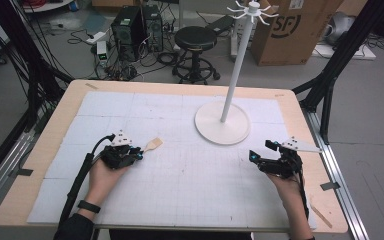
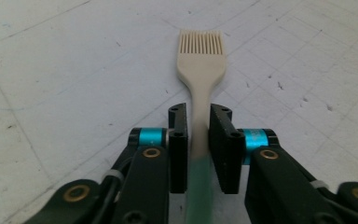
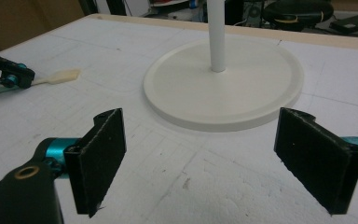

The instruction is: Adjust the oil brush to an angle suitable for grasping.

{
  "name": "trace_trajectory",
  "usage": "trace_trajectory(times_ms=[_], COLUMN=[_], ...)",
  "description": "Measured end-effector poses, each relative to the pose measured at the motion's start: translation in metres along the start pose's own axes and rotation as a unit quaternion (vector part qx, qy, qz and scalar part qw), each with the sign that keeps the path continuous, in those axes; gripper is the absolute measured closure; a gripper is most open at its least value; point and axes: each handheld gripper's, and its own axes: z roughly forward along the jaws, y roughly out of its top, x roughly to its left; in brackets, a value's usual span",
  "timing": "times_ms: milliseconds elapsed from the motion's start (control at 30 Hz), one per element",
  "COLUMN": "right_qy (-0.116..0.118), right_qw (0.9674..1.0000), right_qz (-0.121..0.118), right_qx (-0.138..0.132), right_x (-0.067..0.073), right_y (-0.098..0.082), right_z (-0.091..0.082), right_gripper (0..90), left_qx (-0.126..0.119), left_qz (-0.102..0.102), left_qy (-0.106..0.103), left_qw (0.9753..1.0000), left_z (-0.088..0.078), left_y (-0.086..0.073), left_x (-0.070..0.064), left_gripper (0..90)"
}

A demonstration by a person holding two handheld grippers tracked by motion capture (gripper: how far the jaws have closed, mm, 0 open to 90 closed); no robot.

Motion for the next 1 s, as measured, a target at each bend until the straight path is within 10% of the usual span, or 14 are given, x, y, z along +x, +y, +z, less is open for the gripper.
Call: trace_trajectory(times_ms=[767, 1000], right_qy=[0.001, 0.004], right_qw=[1.0000, 0.9999], right_qz=[0.004, 0.005], right_qx=[-0.003, -0.008], right_x=[-0.001, -0.002], right_y=[0.001, 0.001], right_z=[-0.002, -0.002], right_gripper=[15.7, 15.7], left_qx=[-0.014, -0.038], left_qz=[-0.010, -0.007], left_qy=[-0.015, -0.060], left_qw=[0.9997, 0.9974], left_z=[-0.005, -0.009], left_y=[0.002, 0.016], left_x=[0.006, 0.001], left_gripper=[82.2, 82.2])
